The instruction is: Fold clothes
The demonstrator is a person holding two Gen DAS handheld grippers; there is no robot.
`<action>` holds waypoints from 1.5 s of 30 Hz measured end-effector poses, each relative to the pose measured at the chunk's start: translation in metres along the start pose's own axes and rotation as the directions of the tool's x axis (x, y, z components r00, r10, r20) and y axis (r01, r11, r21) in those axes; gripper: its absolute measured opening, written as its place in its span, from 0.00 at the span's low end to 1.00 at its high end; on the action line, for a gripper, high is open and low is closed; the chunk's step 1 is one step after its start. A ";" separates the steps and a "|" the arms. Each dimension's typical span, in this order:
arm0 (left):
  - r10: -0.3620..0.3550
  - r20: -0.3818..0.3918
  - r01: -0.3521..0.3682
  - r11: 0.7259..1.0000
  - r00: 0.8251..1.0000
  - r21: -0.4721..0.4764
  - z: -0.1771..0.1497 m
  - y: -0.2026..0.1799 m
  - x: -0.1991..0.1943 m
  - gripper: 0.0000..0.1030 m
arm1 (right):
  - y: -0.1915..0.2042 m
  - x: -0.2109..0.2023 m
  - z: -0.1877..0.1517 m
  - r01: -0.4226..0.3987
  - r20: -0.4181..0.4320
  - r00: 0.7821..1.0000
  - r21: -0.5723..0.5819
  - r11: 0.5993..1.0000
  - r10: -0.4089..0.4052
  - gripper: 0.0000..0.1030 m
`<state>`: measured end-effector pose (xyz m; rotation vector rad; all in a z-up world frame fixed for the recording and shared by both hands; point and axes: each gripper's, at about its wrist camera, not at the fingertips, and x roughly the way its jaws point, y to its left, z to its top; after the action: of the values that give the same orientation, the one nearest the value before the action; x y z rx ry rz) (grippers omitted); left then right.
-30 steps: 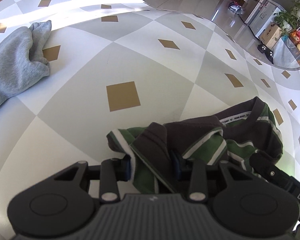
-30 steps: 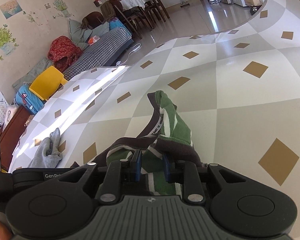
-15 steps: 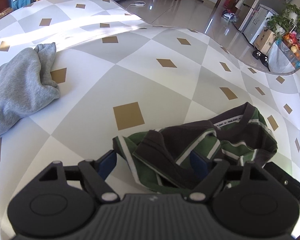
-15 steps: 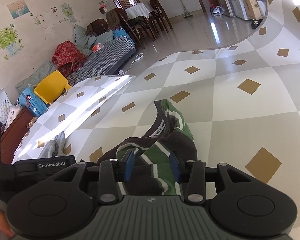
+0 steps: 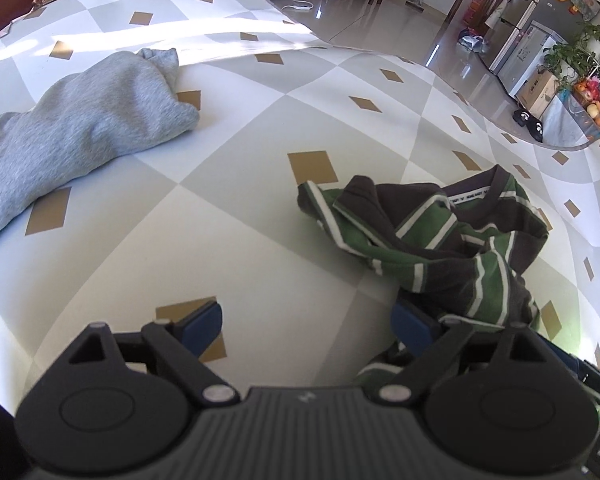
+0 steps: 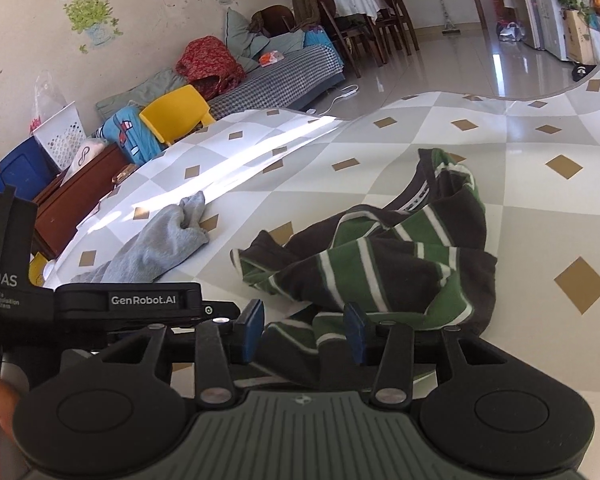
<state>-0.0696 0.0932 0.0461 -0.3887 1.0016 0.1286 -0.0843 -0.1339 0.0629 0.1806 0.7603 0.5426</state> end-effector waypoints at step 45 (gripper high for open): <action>0.022 -0.046 -0.025 0.998 0.999 -0.058 -0.028 0.020 0.003 0.94 | -0.016 -0.038 0.006 0.053 0.198 0.977 0.116 0.992 -0.075 0.05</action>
<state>-0.0960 0.1008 0.0251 -0.4356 1.0492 0.1713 -0.0961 -0.1675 0.0841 0.3084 0.5963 0.4140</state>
